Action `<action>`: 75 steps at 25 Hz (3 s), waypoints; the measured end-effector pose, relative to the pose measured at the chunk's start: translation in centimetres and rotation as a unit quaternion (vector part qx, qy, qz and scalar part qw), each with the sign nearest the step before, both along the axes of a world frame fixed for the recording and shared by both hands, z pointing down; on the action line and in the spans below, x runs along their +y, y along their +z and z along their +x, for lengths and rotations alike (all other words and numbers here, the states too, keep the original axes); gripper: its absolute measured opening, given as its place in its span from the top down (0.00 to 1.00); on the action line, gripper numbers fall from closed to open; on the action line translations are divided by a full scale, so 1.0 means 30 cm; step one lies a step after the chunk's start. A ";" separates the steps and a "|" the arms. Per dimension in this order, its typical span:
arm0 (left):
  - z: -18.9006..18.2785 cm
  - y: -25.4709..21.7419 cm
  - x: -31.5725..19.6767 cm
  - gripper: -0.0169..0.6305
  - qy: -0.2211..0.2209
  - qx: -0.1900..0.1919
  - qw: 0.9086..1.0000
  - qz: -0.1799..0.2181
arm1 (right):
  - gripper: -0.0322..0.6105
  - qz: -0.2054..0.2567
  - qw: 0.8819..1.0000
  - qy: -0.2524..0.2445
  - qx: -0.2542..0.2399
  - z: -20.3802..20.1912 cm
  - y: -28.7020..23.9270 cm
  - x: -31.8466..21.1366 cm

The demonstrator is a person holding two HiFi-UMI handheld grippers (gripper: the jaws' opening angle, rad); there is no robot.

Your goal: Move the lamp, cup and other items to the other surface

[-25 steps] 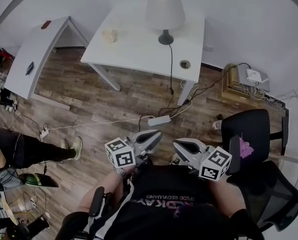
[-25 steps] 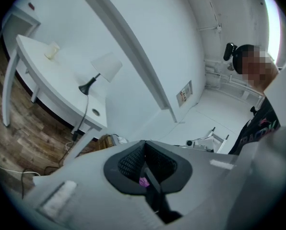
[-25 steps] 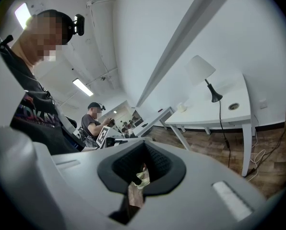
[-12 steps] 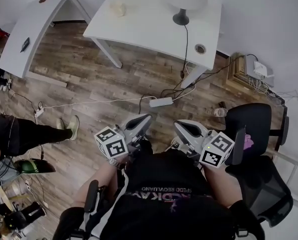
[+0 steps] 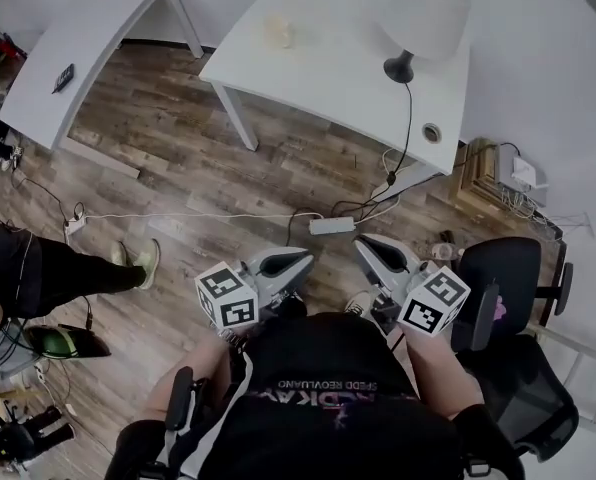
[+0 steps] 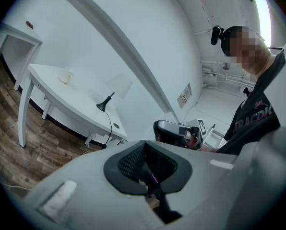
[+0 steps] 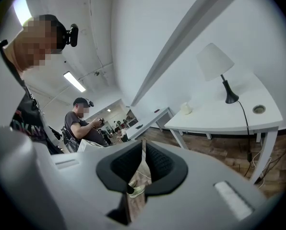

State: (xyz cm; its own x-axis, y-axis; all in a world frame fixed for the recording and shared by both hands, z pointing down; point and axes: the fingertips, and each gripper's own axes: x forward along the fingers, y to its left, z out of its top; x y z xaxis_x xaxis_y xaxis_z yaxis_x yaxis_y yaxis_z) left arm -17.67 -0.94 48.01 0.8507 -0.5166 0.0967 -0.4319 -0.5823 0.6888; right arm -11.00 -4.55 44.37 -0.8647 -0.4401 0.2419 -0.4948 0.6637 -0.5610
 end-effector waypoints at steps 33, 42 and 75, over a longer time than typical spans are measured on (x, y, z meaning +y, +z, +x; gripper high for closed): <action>-0.645 0.006 0.015 0.98 -0.296 -0.007 0.954 -0.041 | 0.79 0.052 0.975 -0.018 0.216 -0.566 0.338 -1.229; -0.674 0.076 -0.057 0.98 -0.341 -0.009 0.936 -0.087 | 0.73 0.023 0.957 -0.016 0.290 -0.649 0.528 -1.571; -0.735 0.087 -0.059 0.98 -0.371 0.009 0.923 -0.099 | 0.87 0.089 0.952 -0.004 0.292 -0.687 0.556 -1.548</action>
State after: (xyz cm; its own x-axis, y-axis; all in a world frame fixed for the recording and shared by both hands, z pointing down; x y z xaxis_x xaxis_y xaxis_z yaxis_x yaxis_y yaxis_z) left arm -39.73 -2.72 50.61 0.2712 -0.9319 0.2409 -0.6481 0.0082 0.7615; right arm -31.61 -51.00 61.04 -0.6082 -0.5132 0.6055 -0.6830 0.7271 -0.0698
